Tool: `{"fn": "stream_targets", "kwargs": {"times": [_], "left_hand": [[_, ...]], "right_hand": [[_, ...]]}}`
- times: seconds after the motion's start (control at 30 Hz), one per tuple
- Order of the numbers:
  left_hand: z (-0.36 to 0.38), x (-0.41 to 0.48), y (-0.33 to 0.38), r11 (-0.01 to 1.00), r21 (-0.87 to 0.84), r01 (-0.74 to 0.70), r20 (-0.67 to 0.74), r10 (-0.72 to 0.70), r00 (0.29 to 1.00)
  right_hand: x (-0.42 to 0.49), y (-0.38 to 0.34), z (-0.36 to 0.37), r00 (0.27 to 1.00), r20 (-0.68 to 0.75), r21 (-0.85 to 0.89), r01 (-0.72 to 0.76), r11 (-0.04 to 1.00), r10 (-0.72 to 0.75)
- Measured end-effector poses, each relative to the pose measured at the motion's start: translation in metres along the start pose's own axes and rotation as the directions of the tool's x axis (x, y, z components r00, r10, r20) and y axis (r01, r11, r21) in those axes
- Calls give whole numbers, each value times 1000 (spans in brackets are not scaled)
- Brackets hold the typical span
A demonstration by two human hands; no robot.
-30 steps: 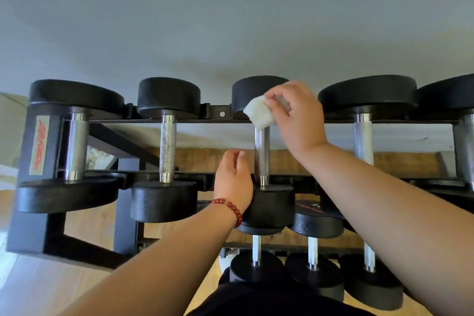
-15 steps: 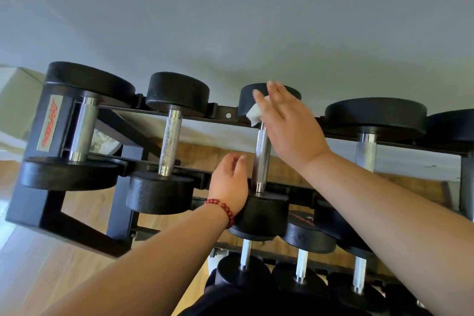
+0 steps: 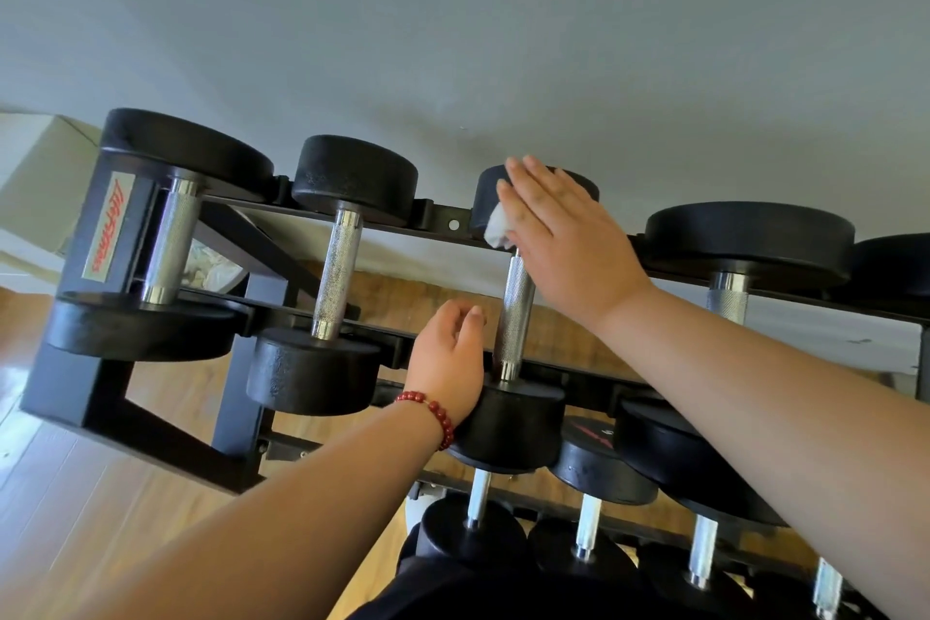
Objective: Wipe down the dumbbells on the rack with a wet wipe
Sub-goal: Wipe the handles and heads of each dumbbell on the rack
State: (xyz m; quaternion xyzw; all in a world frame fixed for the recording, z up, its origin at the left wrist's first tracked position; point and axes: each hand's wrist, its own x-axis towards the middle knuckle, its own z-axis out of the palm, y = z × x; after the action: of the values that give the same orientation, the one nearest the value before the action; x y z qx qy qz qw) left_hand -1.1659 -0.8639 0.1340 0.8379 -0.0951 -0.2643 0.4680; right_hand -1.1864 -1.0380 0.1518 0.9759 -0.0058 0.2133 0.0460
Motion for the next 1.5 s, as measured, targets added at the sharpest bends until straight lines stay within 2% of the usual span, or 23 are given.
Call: {"fn": "stream_targets", "kwargs": {"times": [0.13, 0.3, 0.4, 0.5, 0.6, 0.7, 0.8, 0.9, 1.03, 1.17, 1.27, 1.37, 1.5], "left_hand": [[0, 1, 0, 1000, -12, -2, -5, 2, 1000], [-1, 2, 0, 1000, 2, 6, -2, -6, 1000], [-1, 2, -1, 1000, 0, 10, 6, -10, 1000], [-1, 2, 0, 1000, -16, 19, 12, -19, 1000], [-1, 3, -1, 1000, -9, 15, 9, -15, 1000], [-1, 4, 0, 1000, 3, 5, 15, -5, 1000], [-1, 5, -3, 1000, -7, -2, 28, 2, 1000], [-1, 6, -5, 1000, -17, -5, 32, 6, 999], [1, 8, -5, 1000, -4, -10, 39, 10, 999], [0, 8, -7, 1000, -2, -3, 49, 3, 999], [-1, 8, -6, 1000, -9, 1, 49, -1, 999], [0, 7, -5, 1000, -12, 2, 52, -1, 999], [0, 6, -5, 1000, -11, 2, 49, -2, 999]], "right_hand": [[-27, 11, 0, 996, -89, 15, -21, 1000, 22], [13, 2, 3, 1000, -24, 0, 1, 1000, -1], [1, 4, 0, 1000, -30, 24, -6, 1000, 7], [-23, 1, -1, 995, -50, 78, -83, 994, 87], [-5, -8, -2, 986, -15, 115, -161, 980, 164], [12, -10, -3, 987, 17, 98, -163, 982, 162], [-8, -14, -3, 977, 22, 103, -214, 971, 213], [-13, -28, -5, 945, 60, 80, -324, 943, 320], [24, -34, -5, 877, 100, 101, -479, 872, 470], [1, -34, -1, 904, 8, 82, -426, 901, 426], [-13, -34, 1, 914, 18, 129, -404, 906, 405], [13, -24, -2, 901, 47, 178, -433, 884, 432], [7, -16, 1, 923, 50, 227, -381, 896, 380]]}}
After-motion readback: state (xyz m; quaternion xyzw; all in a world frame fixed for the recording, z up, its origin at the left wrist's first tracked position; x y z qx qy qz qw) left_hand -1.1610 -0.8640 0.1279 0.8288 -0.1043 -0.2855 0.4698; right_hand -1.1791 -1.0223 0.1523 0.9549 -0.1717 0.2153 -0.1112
